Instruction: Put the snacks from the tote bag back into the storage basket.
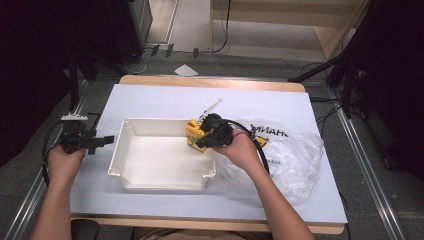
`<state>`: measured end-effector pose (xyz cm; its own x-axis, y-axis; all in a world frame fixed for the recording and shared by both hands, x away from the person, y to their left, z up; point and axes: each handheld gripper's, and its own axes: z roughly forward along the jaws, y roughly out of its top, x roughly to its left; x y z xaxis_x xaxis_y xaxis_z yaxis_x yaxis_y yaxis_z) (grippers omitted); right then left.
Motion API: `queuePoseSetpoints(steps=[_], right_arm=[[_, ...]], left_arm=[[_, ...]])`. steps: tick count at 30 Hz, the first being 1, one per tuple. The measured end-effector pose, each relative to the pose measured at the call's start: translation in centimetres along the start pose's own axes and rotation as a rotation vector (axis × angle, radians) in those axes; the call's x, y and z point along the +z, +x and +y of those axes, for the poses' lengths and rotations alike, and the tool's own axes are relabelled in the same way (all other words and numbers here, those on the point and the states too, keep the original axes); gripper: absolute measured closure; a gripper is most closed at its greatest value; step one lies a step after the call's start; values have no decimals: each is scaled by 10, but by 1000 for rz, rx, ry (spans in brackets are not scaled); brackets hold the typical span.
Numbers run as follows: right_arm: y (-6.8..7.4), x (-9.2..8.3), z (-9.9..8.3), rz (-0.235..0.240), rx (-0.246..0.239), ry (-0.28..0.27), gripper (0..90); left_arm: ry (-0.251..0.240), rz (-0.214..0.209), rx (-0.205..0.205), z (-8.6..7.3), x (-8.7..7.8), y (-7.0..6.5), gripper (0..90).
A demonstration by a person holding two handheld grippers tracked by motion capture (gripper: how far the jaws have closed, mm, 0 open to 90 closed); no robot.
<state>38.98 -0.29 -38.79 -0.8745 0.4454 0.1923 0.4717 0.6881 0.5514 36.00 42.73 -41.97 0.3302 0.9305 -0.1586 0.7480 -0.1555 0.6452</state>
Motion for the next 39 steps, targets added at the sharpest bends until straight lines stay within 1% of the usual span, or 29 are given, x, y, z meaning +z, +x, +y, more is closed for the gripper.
queuePoseSetpoints(steps=[2, 3, 6, 11, 14, 15, 30, 31, 39], right_arm=[[-1, 0, -1, 0, 1, 0, 900], [-2, 1, -1, -3, 9, 10, 900], [-4, 2, -2, -3, 6, 8, 900], [-6, 0, -3, -9, 16, 11, 900], [-7, 0, -3, -14, 18, 8, 900], [-7, 0, -3, -15, 22, 11, 900], [-13, -4, -5, -30, 30, -1, 900], [-13, -5, -5, -30, 39, -2, 900], [-16, -6, -7, -25, 37, -8, 900]], left_arm=[[0, 0, 0, 0, 0, 0, 154], [0, 0, 0, 0, 0, 0, 154], [0, 1, 1, 0, 0, 0, 154], [1, 2, 2, 0, 0, 0, 154], [-5, 2, 5, 0, 0, -1, 154], [-14, 0, 2, 0, -1, -1, 154], [-6, 2, 4, 0, 0, -1, 154], [-5, 2, 4, 0, 0, -1, 154], [-1, 2, 6, 0, 0, -1, 154]])
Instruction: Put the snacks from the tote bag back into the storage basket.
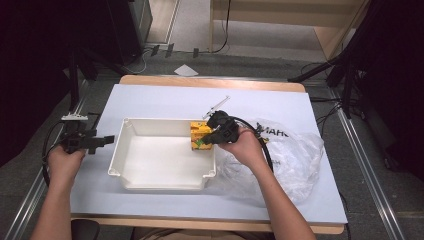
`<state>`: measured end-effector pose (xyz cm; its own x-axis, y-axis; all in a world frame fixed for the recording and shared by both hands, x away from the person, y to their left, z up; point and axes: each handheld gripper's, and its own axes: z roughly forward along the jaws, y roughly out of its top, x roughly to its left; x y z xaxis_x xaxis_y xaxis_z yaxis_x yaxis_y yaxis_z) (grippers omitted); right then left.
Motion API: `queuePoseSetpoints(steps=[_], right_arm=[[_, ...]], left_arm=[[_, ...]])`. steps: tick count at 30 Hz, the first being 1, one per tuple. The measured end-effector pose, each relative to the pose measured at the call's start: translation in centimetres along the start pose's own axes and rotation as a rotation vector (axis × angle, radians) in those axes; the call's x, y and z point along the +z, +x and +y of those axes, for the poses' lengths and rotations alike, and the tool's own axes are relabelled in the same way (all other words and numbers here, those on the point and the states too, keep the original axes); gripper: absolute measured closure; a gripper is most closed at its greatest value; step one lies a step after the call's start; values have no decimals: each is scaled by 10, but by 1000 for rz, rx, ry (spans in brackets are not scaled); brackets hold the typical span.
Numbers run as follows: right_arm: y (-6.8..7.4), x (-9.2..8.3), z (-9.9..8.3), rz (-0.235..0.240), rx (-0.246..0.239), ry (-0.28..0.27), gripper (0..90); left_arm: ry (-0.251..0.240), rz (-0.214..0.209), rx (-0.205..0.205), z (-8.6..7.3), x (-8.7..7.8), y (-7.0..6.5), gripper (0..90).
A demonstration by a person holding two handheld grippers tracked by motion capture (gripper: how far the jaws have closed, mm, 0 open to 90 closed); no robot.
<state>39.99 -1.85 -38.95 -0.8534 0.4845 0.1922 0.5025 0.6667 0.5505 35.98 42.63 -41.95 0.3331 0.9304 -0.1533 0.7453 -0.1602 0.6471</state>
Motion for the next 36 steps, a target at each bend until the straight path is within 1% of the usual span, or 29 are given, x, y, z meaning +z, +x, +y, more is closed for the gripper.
queuePoseSetpoints(steps=[6, 9, 12, 13, 17, 18, 19, 20, 21, 22, 23, 24, 25, 26, 28, 30, 32, 33, 35, 36], right_arm=[[-1, 0, 0, 8, -2, 1, 893], [-1, -1, 0, 21, -3, -5, 866], [0, -3, 1, 47, -9, 7, 783], [0, -3, 1, 47, -9, 7, 783], [1, -9, 2, 65, -15, 3, 709], [1, -9, 2, 65, -15, 3, 709], [2, -12, 2, 70, -14, 1, 672], [2, -12, 2, 70, -14, 1, 672], [2, -13, 2, 71, -20, -3, 648], [3, -15, 2, 87, -17, -5, 575], [3, -15, 2, 87, -17, -5, 575], [3, -16, 3, 92, -15, -3, 551], [5, -19, 3, 88, -27, -5, 536], [5, -19, 3, 88, -27, -5, 536], [6, -25, 3, 87, -28, -18, 518], [5, -27, 3, 85, -30, -21, 510], [4, -34, 1, 82, -24, -28, 499], [4, -34, 1, 82, -24, -28, 499], [1, -40, -1, 79, -14, -33, 466], [0, -42, -2, 76, -18, -35, 451]], left_arm=[[-1, 1, -2, 0, 0, 0, 154], [2, -3, -4, 0, 0, 0, 154], [4, -5, -3, 0, 0, 0, 154], [4, -5, -3, 0, 0, 0, 154], [4, -4, -4, 0, 0, 0, 154], [4, -4, -4, 0, 0, 0, 154], [3, -3, -5, 0, 0, 0, 154], [3, -3, -5, 0, 0, 0, 154], [3, -2, -5, 0, 0, 0, 154], [3, -1, -5, 0, 0, 0, 154], [4, -2, -5, 0, 0, 0, 154], [3, -2, -5, 0, 0, 0, 154], [3, -2, -5, 0, 0, 0, 154], [3, -2, -5, 0, 0, 0, 154], [3, -1, -5, 0, 0, 0, 154], [2, -3, -5, 0, 0, 0, 154], [2, -2, -5, 0, 0, 0, 154], [2, -1, -5, 0, 0, 0, 154], [1, 1, -5, 0, 0, 0, 154], [1, 1, -5, 0, 0, 0, 154]])
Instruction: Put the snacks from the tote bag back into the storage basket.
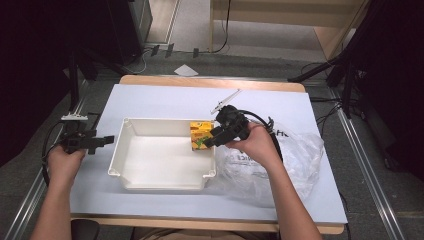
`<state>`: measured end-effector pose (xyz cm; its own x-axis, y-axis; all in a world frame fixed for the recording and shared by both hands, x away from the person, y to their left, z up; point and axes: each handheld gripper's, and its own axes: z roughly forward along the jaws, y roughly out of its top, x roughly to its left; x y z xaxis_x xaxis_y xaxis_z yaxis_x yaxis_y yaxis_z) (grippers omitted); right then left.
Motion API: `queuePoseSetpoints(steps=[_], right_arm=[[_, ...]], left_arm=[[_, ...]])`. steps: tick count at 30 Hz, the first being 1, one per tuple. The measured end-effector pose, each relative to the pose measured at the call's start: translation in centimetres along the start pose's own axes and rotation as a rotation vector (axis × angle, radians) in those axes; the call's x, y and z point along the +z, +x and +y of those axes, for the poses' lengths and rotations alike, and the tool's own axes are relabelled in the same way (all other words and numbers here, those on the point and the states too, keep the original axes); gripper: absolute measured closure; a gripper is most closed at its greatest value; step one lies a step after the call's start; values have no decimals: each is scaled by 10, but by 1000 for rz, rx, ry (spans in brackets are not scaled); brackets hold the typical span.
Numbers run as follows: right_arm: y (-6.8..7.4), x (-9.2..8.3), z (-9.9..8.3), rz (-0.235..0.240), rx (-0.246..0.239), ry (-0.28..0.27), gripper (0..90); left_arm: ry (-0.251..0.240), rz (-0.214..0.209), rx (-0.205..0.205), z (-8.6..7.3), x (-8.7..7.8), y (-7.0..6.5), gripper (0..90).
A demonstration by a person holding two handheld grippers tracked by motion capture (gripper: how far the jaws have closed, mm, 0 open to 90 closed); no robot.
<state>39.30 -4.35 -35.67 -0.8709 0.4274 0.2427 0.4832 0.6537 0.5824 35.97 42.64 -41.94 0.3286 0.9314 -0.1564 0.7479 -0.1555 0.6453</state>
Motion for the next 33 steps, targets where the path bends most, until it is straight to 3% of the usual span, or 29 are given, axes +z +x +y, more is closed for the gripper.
queuePoseSetpoints(steps=[9, 18, 23, 33], right_arm=[[-10, -14, -9, -58, 33, -38, 324], [-21, -21, -18, -81, 60, -61, 285], [-31, -27, -26, -123, 66, -66, 250], [-45, -38, -37, -141, 76, -104, 243]], left_arm=[[1, -1, 1, 0, 0, 0, 154], [3, 0, 3, 0, 0, 0, 154], [-1, 1, -4, 0, -1, 1, 154], [4, 0, 3, 0, 0, 0, 154]])
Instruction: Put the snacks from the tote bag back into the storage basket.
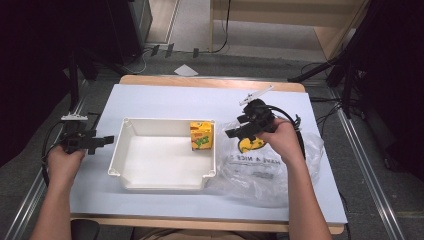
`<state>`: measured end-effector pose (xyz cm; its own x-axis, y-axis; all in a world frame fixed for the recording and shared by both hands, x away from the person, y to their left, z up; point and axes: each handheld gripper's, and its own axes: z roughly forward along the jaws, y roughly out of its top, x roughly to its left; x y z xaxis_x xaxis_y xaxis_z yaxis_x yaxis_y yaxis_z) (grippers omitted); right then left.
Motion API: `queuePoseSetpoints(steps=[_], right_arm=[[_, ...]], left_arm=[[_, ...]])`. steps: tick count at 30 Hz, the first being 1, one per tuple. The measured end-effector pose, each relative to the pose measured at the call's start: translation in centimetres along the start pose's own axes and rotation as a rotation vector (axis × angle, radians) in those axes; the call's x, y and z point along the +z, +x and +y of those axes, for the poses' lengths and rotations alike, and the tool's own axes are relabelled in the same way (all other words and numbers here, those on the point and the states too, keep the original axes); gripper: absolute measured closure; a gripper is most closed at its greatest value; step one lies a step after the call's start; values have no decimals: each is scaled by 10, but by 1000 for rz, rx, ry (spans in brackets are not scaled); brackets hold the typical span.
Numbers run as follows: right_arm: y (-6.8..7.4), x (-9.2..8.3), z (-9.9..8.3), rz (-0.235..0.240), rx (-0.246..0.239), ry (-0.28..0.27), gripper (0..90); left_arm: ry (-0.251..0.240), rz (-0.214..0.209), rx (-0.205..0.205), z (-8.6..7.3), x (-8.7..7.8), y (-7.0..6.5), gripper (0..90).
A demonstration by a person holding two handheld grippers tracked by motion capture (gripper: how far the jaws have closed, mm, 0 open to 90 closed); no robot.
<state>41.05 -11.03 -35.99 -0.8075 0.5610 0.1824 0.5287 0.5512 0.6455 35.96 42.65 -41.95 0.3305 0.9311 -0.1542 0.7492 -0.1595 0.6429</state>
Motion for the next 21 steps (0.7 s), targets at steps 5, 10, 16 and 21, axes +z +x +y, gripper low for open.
queuePoseSetpoints(steps=[5, 10, 16, 21], right_arm=[[-10, -7, -6, -14, 20, -12, 232], [-16, -12, -10, -35, 23, -32, 232], [-21, -13, -15, -40, 18, -27, 229], [-29, -15, -21, -48, 25, -27, 220]], left_arm=[[-1, 1, -1, 0, 0, 0, 154], [0, 1, -2, 0, -1, 1, 154], [-5, -1, -3, 0, -1, 1, 154], [-5, 2, -6, 0, -1, 1, 154]])
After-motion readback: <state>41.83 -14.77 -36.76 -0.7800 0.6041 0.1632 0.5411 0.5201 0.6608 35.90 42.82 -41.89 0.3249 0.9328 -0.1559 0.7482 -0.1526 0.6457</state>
